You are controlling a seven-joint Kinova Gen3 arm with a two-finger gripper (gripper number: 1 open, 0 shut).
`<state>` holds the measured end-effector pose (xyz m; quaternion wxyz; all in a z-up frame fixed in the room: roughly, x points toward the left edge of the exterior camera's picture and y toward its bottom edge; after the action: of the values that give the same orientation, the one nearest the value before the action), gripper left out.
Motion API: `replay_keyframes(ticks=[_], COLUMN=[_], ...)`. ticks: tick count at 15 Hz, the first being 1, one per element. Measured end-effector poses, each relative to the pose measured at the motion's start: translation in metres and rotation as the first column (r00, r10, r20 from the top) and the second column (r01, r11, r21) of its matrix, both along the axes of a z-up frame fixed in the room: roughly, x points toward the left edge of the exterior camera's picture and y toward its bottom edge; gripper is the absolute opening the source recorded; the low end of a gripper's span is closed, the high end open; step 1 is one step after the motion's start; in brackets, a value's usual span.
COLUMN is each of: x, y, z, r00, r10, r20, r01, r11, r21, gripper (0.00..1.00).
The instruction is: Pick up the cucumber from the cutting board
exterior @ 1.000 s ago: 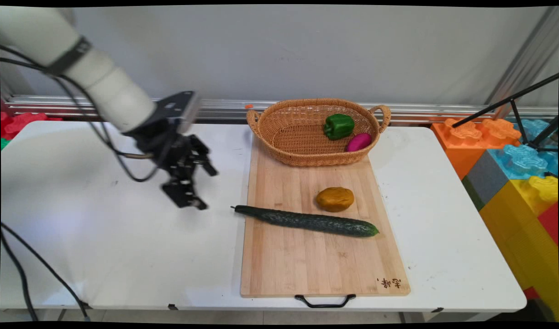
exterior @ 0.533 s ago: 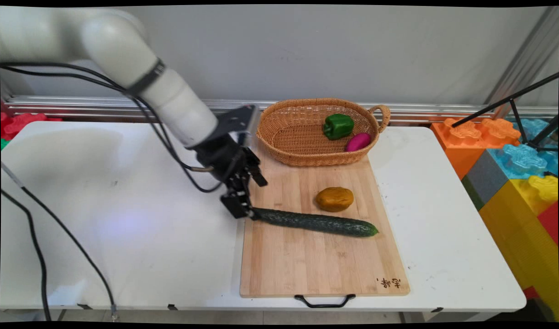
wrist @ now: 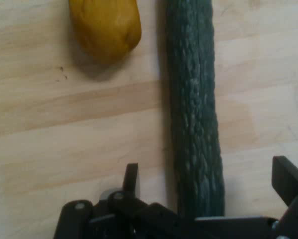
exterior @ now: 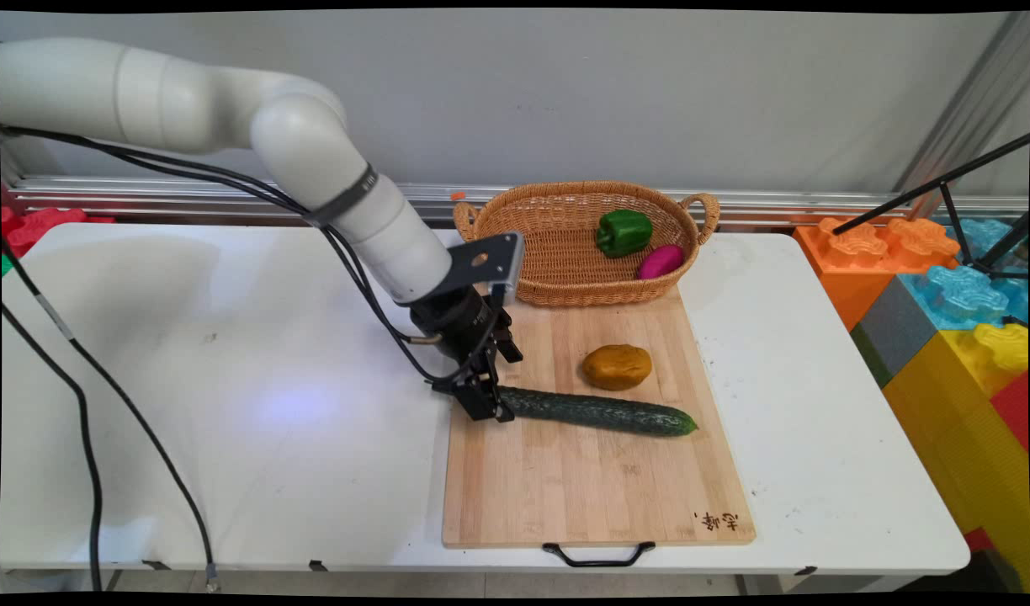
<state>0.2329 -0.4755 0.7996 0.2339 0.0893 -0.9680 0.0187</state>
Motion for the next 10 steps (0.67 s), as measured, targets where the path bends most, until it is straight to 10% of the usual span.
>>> replay_keyframes(ticks=[5,6,10], x=[-0.008,-0.009,-0.009], y=[-0.006,-0.007,-0.007], z=[-0.015,-0.018,-0.025], r00=[1.000,1.000,0.999], r10=[0.001,-0.001,-0.008], r20=[0.010,0.014,0.031], r01=[-0.001,0.001,0.008], r11=[1.000,1.000,1.000], r21=[-0.005,-0.008,-0.002], gripper=[1.00,0.00,0.00])
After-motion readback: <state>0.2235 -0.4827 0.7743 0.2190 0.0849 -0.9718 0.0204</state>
